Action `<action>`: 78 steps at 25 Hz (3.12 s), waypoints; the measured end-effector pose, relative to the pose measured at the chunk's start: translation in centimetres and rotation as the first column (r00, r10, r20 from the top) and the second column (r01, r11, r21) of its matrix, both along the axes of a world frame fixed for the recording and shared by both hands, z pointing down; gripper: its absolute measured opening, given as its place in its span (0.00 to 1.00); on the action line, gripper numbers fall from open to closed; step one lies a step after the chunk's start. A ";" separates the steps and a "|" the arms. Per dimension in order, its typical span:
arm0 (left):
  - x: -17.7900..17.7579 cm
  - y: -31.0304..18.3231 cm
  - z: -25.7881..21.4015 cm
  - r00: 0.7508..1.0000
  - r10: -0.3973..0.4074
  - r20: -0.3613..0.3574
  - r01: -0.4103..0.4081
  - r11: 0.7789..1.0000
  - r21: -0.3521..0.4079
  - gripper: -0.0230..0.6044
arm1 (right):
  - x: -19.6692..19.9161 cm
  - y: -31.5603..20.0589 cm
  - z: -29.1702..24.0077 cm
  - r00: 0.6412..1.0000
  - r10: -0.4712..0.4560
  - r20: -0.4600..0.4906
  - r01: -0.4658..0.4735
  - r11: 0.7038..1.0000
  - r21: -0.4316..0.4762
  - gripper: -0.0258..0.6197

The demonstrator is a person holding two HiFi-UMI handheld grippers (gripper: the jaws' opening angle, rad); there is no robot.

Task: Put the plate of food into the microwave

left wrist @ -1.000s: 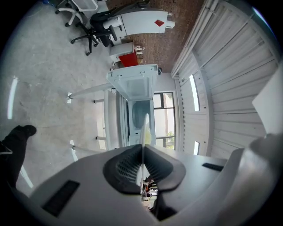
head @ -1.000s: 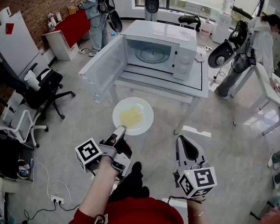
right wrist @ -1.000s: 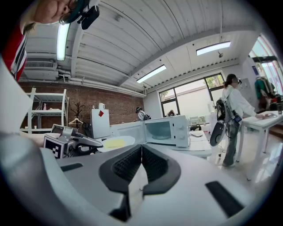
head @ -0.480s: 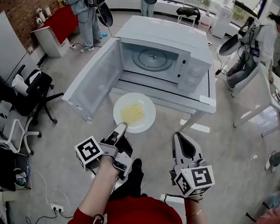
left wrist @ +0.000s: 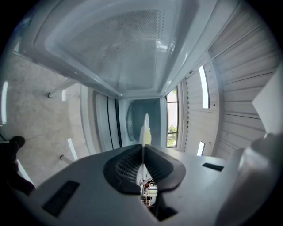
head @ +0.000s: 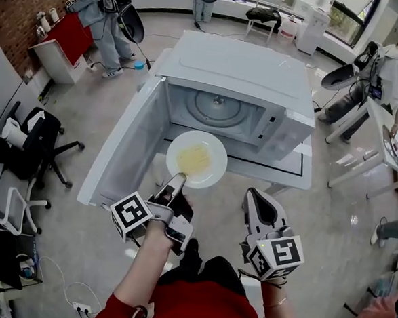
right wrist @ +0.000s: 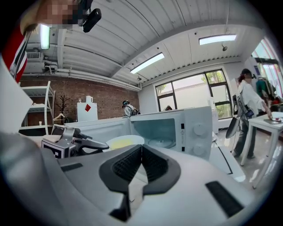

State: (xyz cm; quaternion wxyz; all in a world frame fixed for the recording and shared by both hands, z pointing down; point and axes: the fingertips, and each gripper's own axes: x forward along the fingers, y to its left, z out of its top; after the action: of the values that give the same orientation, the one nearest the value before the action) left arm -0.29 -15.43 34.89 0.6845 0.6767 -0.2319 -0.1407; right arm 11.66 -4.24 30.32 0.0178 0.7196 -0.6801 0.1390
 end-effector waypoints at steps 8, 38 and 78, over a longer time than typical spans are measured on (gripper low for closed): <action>2.9 -3.5 2.2 0.998 0.001 0.067 -0.001 1.000 -0.003 0.07 | 2.4 -3.7 1.1 1.000 -0.013 -0.021 0.012 0.999 -0.032 0.06; 17.8 -17.9 4.2 0.993 -0.044 0.111 0.028 0.990 0.137 0.07 | 5.3 -15.9 6.2 0.982 -0.118 -0.146 0.114 0.993 -0.034 0.06; 16.6 -20.5 6.5 0.870 -0.007 0.494 -0.118 0.968 0.222 0.09 | 6.9 -17.5 6.7 0.973 -0.061 -0.221 0.048 0.997 -0.064 0.06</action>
State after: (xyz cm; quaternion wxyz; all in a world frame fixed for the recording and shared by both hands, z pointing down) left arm 16.31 -35.89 41.40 0.5180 0.7758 -0.3591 0.0279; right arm 18.51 -21.71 37.01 0.1190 0.7108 -0.6890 0.0766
